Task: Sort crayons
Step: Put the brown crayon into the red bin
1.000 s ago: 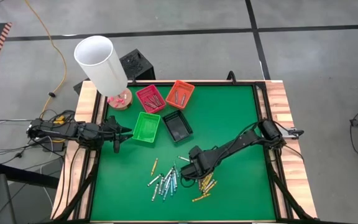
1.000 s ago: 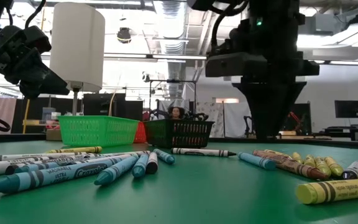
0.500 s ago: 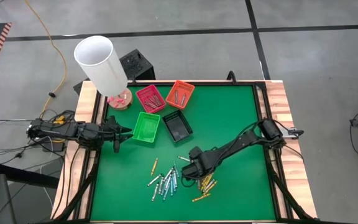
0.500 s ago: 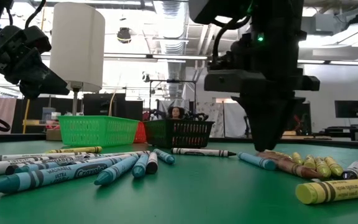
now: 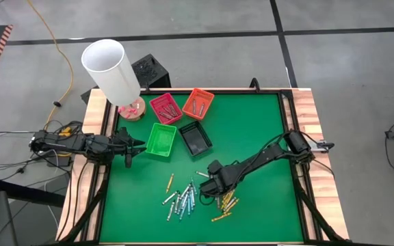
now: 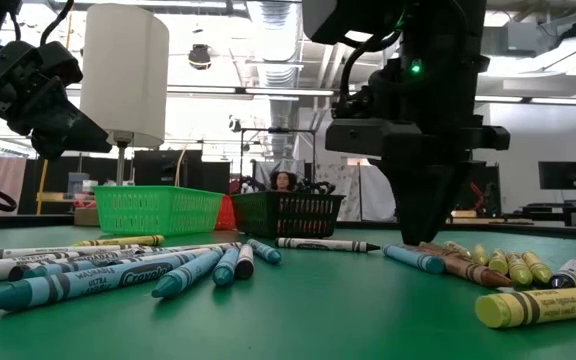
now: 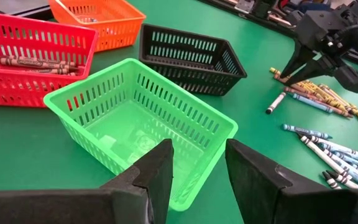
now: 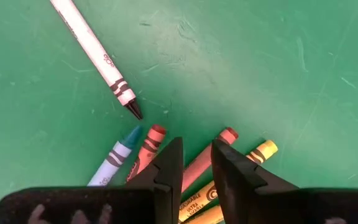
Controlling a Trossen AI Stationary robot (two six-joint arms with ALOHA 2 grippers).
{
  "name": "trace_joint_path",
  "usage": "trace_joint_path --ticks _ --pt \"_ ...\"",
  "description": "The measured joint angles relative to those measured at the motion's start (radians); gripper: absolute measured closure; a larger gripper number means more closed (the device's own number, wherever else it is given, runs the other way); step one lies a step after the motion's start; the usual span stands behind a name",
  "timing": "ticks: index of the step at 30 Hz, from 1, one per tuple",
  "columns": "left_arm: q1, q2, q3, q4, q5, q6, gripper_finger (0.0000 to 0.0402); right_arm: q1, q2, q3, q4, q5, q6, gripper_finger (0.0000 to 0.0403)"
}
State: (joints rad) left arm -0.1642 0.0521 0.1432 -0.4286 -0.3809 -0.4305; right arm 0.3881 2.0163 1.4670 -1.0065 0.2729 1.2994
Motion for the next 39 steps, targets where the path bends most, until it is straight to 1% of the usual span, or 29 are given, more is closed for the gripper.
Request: trace_joint_path --ticks 5,10,15,26,33,39 --pt "0.000 0.000 0.000 0.000 0.000 0.000 0.0265 0.000 0.000 0.000 0.002 0.017 0.010 0.0301" --pt "0.000 0.000 0.000 0.000 0.000 0.000 0.0265 0.003 -0.003 0.005 0.035 0.026 -0.021 0.0301" --pt "0.000 0.000 0.000 0.000 0.000 0.000 0.0265 0.014 -0.006 0.048 -0.036 0.048 -0.016 0.0301" --pt "0.000 0.000 0.000 0.000 0.000 0.000 0.0265 0.032 0.000 0.034 -0.057 0.047 0.114 0.0301" --pt "0.000 0.000 0.000 0.000 0.000 0.000 0.0265 0.028 0.000 0.033 -0.058 0.070 0.133 0.0301" --pt "0.000 0.000 0.000 0.000 0.000 0.000 0.0265 0.028 0.000 -0.022 -0.020 0.068 0.177 0.0301"
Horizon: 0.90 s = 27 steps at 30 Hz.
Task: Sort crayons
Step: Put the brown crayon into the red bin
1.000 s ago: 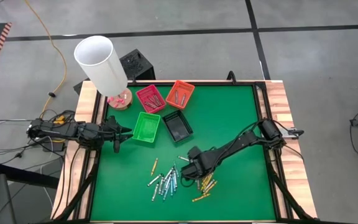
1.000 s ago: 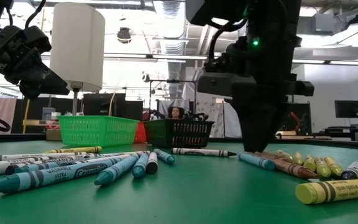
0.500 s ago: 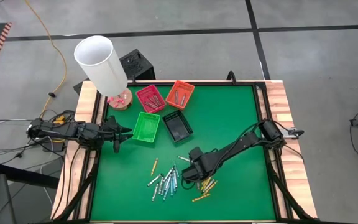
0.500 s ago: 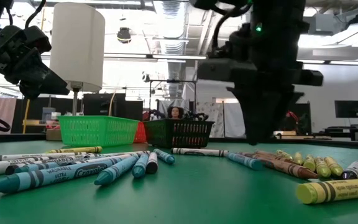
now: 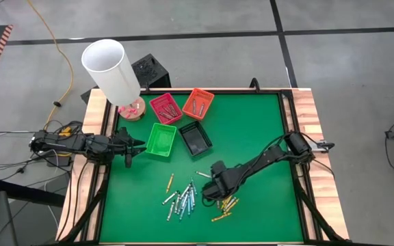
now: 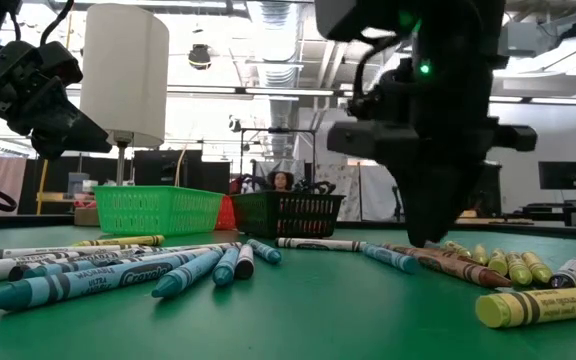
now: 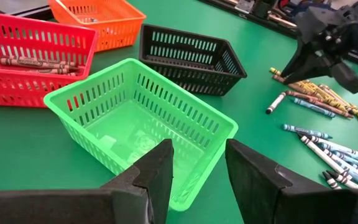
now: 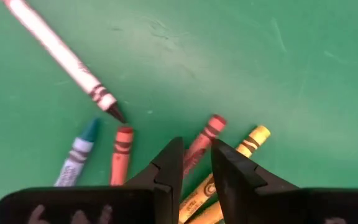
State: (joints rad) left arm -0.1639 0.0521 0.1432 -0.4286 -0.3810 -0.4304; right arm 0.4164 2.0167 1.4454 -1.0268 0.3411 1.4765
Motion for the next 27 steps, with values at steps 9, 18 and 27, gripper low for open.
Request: trace_joint_path --ticks 9,18,27 --pt "0.000 0.000 0.000 0.000 0.000 0.000 0.0265 0.002 -0.003 -0.038 0.078 -0.003 0.017 0.0301" --pt "0.000 0.000 0.000 0.000 0.000 0.000 0.0265 0.001 -0.003 -0.038 0.087 -0.025 0.008 0.0339" --pt "0.000 0.000 0.000 0.000 0.000 0.000 0.0265 0.002 -0.003 -0.038 0.088 -0.023 -0.035 0.0397"
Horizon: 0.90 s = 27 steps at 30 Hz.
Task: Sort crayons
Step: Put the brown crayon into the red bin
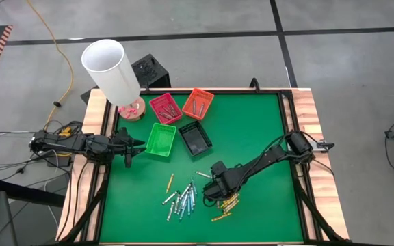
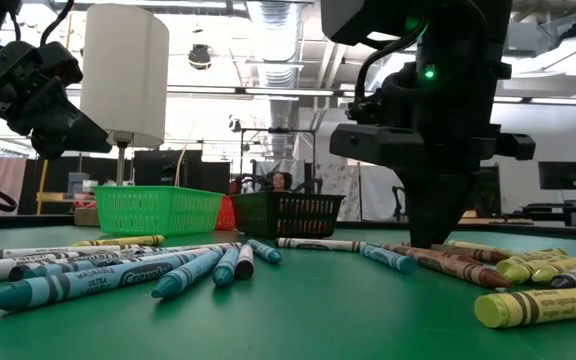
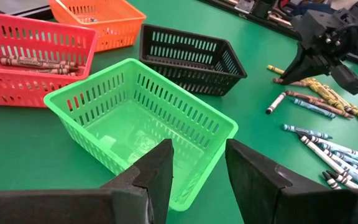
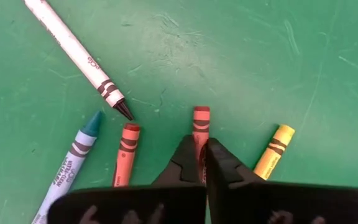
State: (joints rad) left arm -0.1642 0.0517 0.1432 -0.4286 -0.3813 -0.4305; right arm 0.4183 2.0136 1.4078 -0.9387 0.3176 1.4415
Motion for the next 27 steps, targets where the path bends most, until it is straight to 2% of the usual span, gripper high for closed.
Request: trace_joint_path --ticks 7,19,27 --pt "0.000 0.000 0.000 0.000 0.000 0.000 0.0265 0.000 -0.001 0.009 -0.008 0.004 -0.016 0.0399" --pt "0.000 0.000 0.000 0.000 0.000 0.000 0.0265 -0.021 0.003 0.113 -0.054 0.020 -0.158 0.0400" --pt "0.000 0.000 0.000 0.000 0.000 0.000 0.0265 -0.052 0.002 0.217 -0.181 0.076 -0.252 0.0401"
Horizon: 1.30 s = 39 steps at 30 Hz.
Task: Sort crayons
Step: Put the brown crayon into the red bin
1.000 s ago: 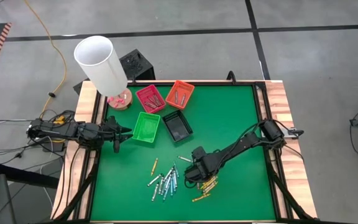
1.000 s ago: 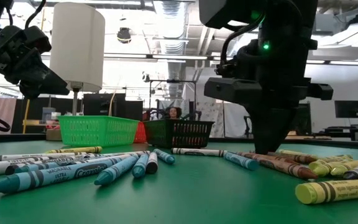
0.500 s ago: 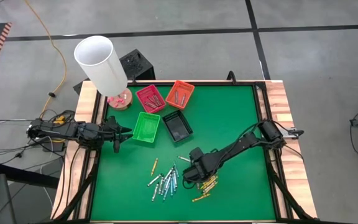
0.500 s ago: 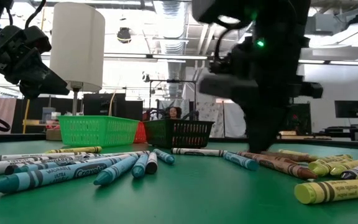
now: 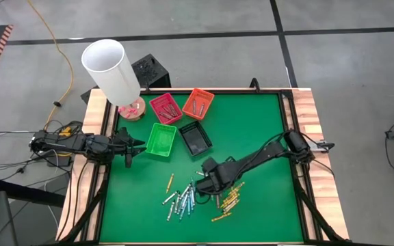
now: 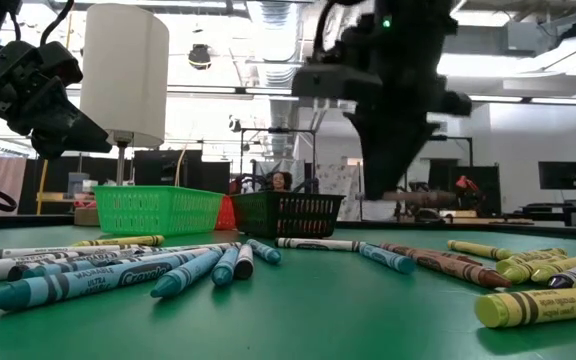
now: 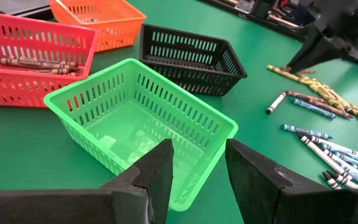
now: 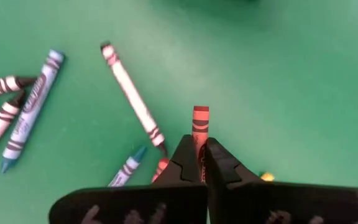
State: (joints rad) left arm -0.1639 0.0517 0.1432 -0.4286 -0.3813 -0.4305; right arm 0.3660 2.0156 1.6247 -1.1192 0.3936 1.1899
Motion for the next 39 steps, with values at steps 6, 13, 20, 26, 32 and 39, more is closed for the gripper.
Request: trace_joint_path --ticks 6,13,20,26,32,39 --pt "0.000 0.000 0.000 0.000 0.000 0.000 0.0265 -0.040 -0.001 0.084 -0.056 0.065 -0.129 0.0401" --pt "0.000 0.000 0.000 0.000 0.000 0.000 0.0265 -0.143 -0.001 0.176 -0.036 0.089 -0.364 0.0401" --pt "0.000 0.000 0.000 0.000 0.000 0.000 0.0265 -0.262 -0.002 0.219 0.164 0.074 -0.646 0.0401" --pt "0.000 0.000 0.000 -0.002 0.000 0.000 0.0265 -0.352 -0.001 0.219 0.466 -0.012 -0.842 0.0401" --pt "0.000 0.000 0.000 -0.003 -0.016 0.007 0.0265 -0.411 0.000 0.219 0.740 -0.030 -0.985 0.0401" --pt "0.000 0.000 0.001 -0.005 -0.053 0.012 0.0265 -0.457 0.001 0.204 1.040 -0.031 -1.187 0.0401"
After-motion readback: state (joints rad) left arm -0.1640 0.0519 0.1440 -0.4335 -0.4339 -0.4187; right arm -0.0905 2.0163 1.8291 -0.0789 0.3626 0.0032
